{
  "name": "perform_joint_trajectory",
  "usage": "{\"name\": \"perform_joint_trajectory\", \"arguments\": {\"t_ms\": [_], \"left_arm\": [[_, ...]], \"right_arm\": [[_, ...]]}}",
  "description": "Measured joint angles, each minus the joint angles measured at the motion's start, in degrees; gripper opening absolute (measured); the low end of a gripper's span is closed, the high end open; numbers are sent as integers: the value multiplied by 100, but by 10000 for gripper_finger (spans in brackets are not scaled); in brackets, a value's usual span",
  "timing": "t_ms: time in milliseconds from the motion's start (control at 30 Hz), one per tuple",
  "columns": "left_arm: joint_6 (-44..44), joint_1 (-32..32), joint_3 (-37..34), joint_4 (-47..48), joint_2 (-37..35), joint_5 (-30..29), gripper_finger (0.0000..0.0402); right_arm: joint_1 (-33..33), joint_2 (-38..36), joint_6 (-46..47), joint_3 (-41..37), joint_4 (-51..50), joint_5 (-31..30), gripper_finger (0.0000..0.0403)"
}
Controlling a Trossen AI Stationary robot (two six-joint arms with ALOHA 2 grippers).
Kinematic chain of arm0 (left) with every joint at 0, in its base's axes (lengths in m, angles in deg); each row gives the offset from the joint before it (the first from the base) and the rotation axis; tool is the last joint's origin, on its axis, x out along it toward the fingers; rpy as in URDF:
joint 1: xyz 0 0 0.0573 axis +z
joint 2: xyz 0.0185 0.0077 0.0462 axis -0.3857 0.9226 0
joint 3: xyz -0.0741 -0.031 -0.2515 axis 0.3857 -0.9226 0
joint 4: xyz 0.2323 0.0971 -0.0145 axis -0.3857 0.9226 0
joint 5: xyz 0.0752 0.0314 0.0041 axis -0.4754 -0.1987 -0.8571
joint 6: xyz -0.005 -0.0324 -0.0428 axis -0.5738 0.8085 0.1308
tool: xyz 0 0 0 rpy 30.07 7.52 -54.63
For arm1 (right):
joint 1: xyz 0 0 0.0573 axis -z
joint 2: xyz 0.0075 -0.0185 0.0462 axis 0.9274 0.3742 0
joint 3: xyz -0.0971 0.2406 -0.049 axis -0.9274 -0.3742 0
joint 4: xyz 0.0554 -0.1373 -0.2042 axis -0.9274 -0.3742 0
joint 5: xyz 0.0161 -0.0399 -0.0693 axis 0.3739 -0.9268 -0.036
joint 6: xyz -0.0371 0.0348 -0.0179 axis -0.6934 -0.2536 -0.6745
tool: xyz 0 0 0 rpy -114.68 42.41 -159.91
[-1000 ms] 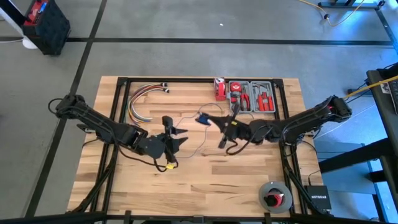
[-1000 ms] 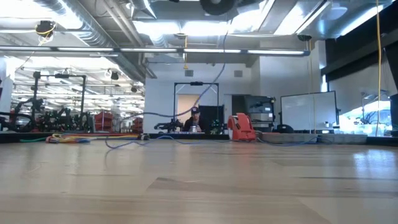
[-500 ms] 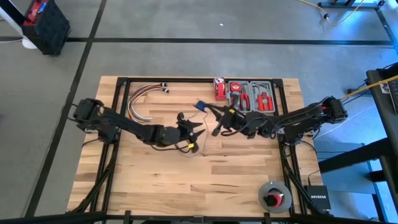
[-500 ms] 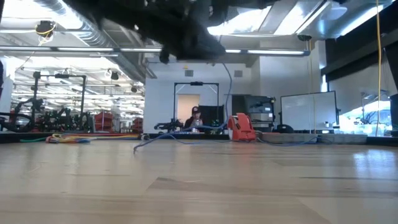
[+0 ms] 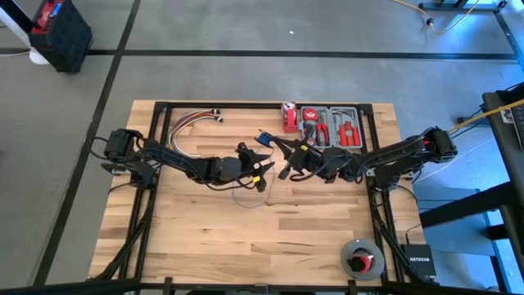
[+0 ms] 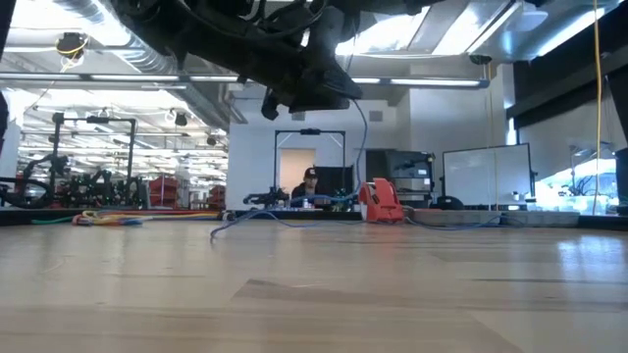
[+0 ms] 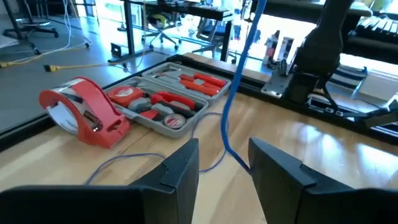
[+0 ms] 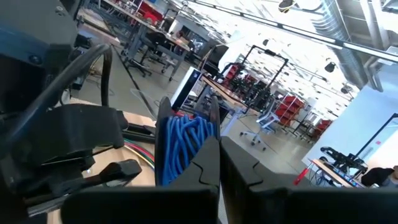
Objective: Coil cords
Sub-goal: Coil the blue wire on the black spool
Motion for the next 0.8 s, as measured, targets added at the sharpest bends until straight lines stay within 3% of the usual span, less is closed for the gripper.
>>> {"name": "perform_joint_trajectory", "arguments": {"t_ms": [167, 367, 433, 600, 800], "left_arm": [[-224, 66, 0, 27, 0, 3, 116], [-824, 122, 0, 180, 0, -109, 13], [-1111, 120, 0, 268, -31, -378, 11], [-1698, 35, 2, 1612, -694, -1194, 4], [-2095, 20, 2, 2781, -1783, -1341, 3]], "right_arm": [[-2, 0, 2, 0, 0, 2, 1], [-59, 0, 4, 0, -14, 9, 1], [-115, 0, -2, 0, -14, 17, 1], [-410, -46, -153, 0, -58, 31, 1], [-577, -48, -262, 20, -193, 306, 1]]}}
